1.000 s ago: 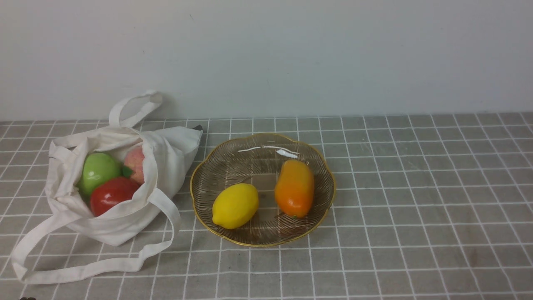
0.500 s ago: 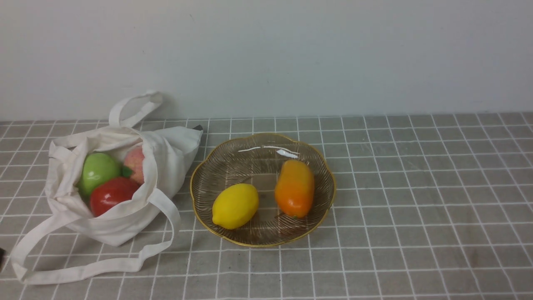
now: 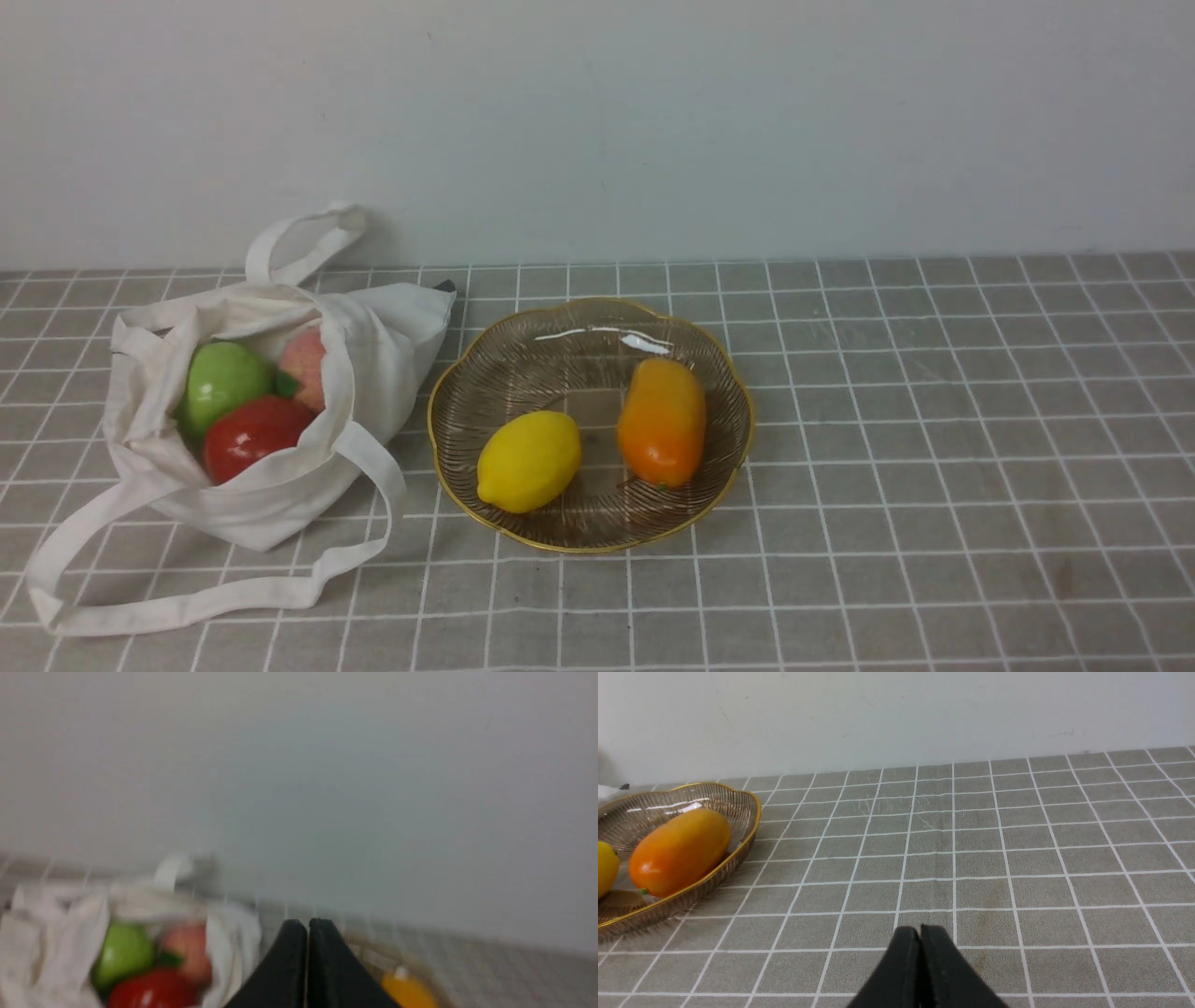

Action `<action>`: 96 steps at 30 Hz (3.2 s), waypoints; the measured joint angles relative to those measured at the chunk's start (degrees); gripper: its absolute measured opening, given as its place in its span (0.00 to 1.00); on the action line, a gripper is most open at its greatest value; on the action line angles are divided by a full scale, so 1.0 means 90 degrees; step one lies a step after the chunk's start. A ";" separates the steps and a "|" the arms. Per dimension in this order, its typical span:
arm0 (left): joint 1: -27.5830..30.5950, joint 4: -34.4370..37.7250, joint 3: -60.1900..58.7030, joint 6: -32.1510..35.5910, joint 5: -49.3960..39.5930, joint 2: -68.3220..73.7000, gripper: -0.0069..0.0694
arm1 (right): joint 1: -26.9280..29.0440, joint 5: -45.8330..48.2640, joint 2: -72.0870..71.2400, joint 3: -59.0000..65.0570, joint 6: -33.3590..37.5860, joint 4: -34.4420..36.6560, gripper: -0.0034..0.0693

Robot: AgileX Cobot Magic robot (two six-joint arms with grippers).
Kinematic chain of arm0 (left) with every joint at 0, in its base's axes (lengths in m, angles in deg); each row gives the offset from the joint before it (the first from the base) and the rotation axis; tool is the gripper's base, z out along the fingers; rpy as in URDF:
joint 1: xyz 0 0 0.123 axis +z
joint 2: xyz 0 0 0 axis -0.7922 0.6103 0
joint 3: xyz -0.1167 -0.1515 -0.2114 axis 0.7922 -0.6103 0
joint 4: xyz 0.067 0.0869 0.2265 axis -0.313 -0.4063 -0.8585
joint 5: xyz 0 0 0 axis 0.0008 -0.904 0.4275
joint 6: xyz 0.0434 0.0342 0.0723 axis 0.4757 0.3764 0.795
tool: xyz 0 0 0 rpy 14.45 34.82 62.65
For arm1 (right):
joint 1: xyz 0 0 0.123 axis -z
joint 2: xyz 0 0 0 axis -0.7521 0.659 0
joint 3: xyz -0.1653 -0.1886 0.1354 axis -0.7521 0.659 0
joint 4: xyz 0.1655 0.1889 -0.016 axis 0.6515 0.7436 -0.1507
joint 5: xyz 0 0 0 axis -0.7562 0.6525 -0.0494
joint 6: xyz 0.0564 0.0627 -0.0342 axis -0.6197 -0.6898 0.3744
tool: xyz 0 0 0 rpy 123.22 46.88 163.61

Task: Take the fruit out of the bag on the grey coffee tablecloth and place them on the plate.
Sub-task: 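Reach into the white bag and grasp the apple with the left gripper, then place the held apple onto the plate with the left gripper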

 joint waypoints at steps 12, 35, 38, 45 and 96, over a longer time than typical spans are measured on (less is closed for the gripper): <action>0.0000 -0.0536 0.1979 0.1073 -0.2432 0.4149 0.08 | 0.0000 0.0000 0.0000 0.0000 0.0000 0.0000 0.03; -0.0007 -0.1809 0.3153 0.1096 -0.0450 0.7606 0.88 | 0.0000 0.0000 0.0000 0.0000 0.0000 0.0000 0.03; -0.0007 -0.1822 0.3153 0.1096 -0.0500 0.7789 0.88 | 0.0000 0.0000 0.0000 0.0000 0.0000 0.0000 0.03; -0.0007 -0.2094 0.3181 0.1089 -0.0704 0.8024 0.88 | 0.0000 0.0000 0.0000 0.0000 0.0000 0.0000 0.03; -0.1820 0.0447 0.3193 0.2137 0.1657 0.7500 0.76 | 0.0000 0.0000 0.0000 0.0000 0.0000 -0.0003 0.03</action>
